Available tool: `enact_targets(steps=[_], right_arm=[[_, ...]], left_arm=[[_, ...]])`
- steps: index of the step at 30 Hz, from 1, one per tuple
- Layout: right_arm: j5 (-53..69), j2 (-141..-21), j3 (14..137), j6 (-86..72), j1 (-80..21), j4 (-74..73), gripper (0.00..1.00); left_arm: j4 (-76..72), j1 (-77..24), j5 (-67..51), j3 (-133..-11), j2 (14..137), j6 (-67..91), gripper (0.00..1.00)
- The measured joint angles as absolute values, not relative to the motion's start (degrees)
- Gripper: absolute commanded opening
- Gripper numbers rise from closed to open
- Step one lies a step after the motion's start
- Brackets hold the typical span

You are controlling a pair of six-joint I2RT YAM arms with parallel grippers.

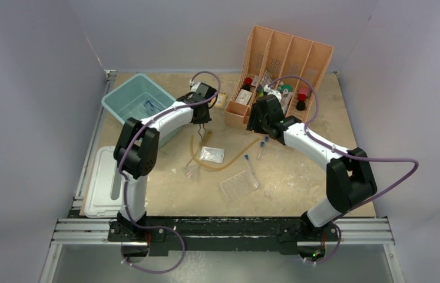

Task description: Organize the chemistry lab equipment

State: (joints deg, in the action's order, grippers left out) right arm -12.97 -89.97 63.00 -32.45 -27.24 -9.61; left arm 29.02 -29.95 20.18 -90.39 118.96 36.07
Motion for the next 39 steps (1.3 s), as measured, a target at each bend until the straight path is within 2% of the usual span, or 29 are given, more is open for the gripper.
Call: enact_targets(steps=[11, 19, 28, 39], right_arm=[[-13.0, -90.0, 64.2, -32.3, -27.2, -9.4, 0.54], [-13.0, -90.8, 64.7, -32.3, -27.2, -9.1, 0.54], [-13.0, -92.4, 65.7, -32.3, -27.2, -9.1, 0.54], [-12.9, -95.0, 68.3, -31.2, -26.7, -9.1, 0.54]], left_arm=[[28.3, -30.0, 19.5, -90.8, 106.2, 33.1, 0.00], [29.0, -29.5, 28.4, -92.5, 101.4, 31.7, 0.00], [29.7, -18.0, 39.3, -90.8, 93.5, 33.6, 0.00], [30.8, -10.7, 38.9, -85.0, 95.5, 41.1, 0.00]])
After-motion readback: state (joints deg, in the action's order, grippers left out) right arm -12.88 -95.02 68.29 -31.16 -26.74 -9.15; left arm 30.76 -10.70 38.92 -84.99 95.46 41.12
